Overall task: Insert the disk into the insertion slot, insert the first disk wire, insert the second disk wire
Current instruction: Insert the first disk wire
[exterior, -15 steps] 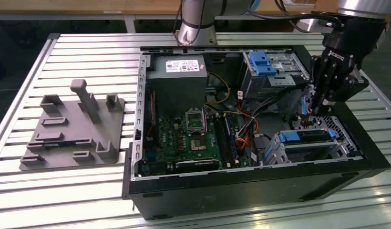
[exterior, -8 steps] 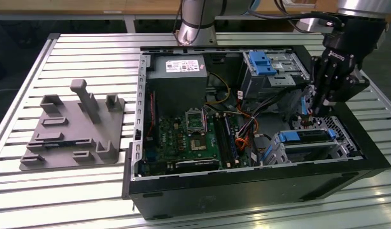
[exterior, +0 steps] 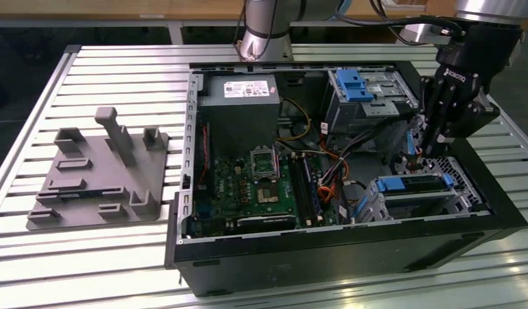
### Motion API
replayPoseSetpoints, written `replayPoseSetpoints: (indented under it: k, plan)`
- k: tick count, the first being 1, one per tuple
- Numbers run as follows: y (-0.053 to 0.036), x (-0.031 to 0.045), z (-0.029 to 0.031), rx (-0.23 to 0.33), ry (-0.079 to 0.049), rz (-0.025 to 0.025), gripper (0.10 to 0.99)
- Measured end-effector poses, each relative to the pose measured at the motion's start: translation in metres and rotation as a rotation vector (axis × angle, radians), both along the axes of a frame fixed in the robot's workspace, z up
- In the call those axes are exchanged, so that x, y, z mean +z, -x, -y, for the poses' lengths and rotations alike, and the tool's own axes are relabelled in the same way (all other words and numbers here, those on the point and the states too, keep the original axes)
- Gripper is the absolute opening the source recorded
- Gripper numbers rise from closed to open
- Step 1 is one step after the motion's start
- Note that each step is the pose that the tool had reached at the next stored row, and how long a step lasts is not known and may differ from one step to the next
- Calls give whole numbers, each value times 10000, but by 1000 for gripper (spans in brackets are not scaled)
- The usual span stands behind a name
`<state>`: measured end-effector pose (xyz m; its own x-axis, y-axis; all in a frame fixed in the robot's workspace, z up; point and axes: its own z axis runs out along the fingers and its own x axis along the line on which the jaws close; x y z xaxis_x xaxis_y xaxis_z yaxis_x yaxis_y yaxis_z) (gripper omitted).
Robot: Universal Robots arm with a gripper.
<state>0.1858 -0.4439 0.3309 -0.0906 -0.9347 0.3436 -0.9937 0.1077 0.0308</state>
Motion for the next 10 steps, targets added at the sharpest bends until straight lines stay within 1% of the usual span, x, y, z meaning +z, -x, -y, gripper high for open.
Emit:
replayPoseSetpoints:
  k: [2, 3, 4, 5, 10]
  plan:
    - [0, 0, 0, 1, 1, 0, 275]
    - [0, 0, 0, 0, 1, 0, 212]
    - [0, 0, 0, 0, 1, 0, 212]
    - [0, 0, 0, 1, 1, 0, 169]
    - [0, -1, 4, -2, -1, 0, 169]
